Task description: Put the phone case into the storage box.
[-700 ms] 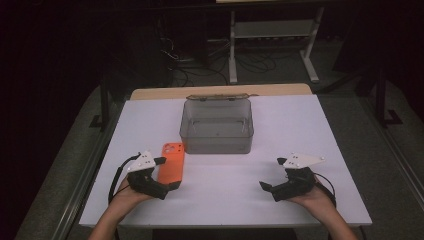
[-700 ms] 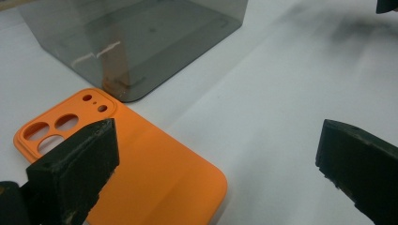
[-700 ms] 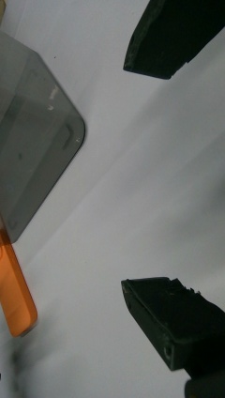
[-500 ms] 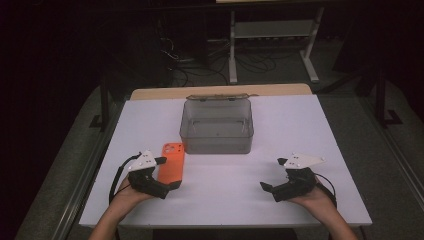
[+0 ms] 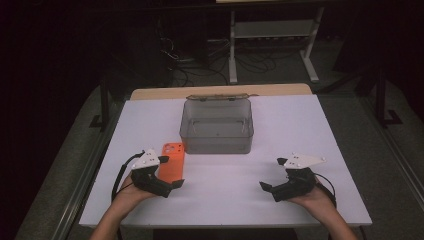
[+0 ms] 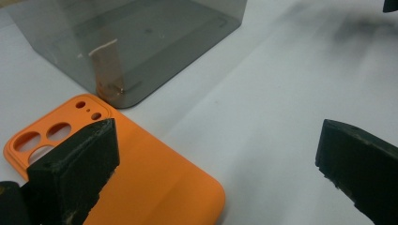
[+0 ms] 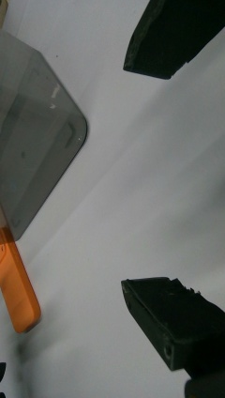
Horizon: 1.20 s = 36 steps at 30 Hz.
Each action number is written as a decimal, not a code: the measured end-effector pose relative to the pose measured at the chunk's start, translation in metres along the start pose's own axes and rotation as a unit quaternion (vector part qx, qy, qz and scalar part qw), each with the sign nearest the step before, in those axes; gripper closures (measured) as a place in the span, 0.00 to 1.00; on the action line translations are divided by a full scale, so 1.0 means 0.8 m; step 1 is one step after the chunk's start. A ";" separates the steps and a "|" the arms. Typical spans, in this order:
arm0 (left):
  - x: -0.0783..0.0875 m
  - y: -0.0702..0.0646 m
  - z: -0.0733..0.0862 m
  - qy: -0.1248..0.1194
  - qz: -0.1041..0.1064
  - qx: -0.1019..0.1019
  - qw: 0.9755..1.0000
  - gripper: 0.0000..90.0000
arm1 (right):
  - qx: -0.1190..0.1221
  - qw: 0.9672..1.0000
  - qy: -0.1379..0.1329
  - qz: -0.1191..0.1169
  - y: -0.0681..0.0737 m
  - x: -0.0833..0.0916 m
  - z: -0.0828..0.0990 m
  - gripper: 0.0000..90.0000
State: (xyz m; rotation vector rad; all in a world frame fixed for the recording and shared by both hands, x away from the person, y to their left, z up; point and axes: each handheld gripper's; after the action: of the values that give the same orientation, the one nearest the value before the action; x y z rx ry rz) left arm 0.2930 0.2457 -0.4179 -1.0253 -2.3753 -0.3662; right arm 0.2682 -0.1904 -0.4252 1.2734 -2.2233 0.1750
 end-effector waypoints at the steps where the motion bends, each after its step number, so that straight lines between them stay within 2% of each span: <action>1: -0.003 0.000 -0.003 0.000 0.001 -0.002 1.000 0.00 | 0.001 1.000 0.000 0.000 0.001 0.000 0.000 0.00; 23: -0.029 -0.013 -0.023 0.011 0.021 -0.014 1.000 0.00 | -0.004 1.000 0.002 0.001 -0.001 0.000 0.002 0.00; 29: -0.044 -0.016 -0.033 0.017 0.028 -0.020 0.999 0.00 | -0.004 1.000 0.003 -0.001 -0.001 -0.001 0.002 0.00; 36: -0.052 -0.017 -0.039 0.015 0.031 -0.022 0.999 0.06 | -0.003 1.000 0.003 -0.002 -0.002 -0.002 0.002 0.00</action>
State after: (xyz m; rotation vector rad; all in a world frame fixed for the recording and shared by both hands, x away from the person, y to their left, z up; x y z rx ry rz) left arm 0.3183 0.1983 -0.4162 -1.1031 -2.3124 -0.4101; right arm 0.2692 -0.1909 -0.4277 1.2715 -2.2151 0.1700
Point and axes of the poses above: each handheld gripper's, and its own axes: x roughly backward along the jaws, z roughly out of its underside, y roughly to its left, and after that the axes turned 10 degrees about -z, right-handed
